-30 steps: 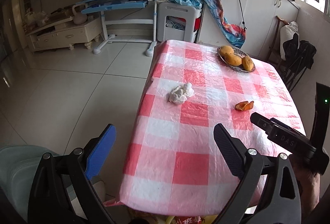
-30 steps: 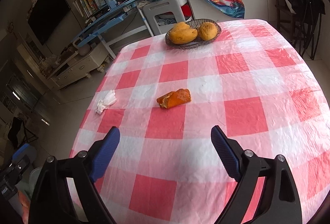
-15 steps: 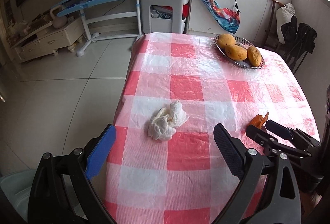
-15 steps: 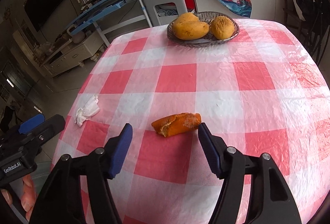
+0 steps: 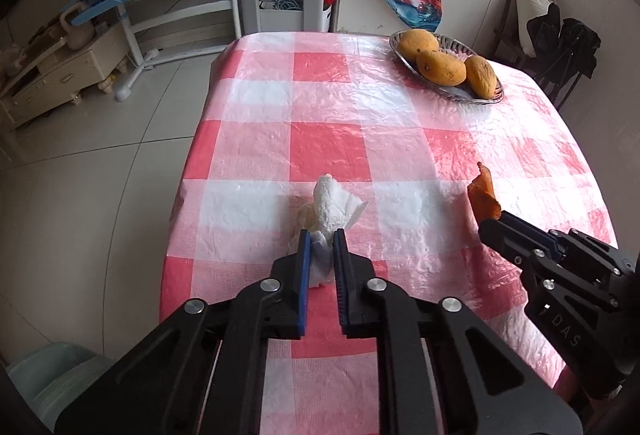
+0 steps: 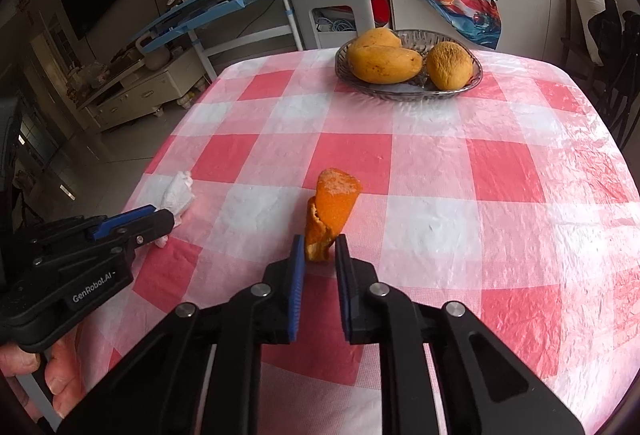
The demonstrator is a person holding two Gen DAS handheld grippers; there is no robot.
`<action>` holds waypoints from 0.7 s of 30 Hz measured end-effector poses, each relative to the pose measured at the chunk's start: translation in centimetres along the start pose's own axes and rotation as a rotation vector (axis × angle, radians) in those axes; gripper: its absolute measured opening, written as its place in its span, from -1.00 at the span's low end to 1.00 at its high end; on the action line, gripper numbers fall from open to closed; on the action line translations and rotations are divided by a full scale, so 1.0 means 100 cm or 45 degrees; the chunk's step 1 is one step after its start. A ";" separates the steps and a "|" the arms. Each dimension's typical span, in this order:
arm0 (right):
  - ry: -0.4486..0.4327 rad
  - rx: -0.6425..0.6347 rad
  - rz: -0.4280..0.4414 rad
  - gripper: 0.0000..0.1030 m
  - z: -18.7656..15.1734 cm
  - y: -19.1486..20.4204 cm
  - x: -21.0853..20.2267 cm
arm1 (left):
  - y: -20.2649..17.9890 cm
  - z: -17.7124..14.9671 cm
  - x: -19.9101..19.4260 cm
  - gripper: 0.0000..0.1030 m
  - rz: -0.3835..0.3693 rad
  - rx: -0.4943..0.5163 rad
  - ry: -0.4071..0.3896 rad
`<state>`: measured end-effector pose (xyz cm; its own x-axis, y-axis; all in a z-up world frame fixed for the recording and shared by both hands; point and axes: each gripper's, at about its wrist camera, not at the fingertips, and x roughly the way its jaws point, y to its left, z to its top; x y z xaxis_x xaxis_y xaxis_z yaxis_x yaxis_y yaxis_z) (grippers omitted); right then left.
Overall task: Collect trash
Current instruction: 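Grasp the white tissue with the left gripper while the right gripper grasps the orange peel, then carry the tissue and peel over the basin and open both grippers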
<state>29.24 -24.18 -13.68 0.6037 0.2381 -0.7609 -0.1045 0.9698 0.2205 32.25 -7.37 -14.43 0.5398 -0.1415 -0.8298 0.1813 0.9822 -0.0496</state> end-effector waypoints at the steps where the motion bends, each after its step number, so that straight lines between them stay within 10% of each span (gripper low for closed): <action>1: -0.011 -0.006 0.008 -0.72 0.000 0.003 -0.003 | -0.002 -0.001 -0.004 -0.86 -0.002 0.006 -0.014; 21: -0.166 0.103 0.246 -0.75 -0.067 0.007 -0.117 | -0.020 -0.068 -0.121 -0.86 -0.116 -0.015 -0.217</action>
<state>16.77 -25.92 -8.74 0.6758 0.4049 -0.6159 -0.1677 0.8982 0.4065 19.80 -6.81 -8.07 0.6532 -0.2478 -0.7155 0.2263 0.9656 -0.1278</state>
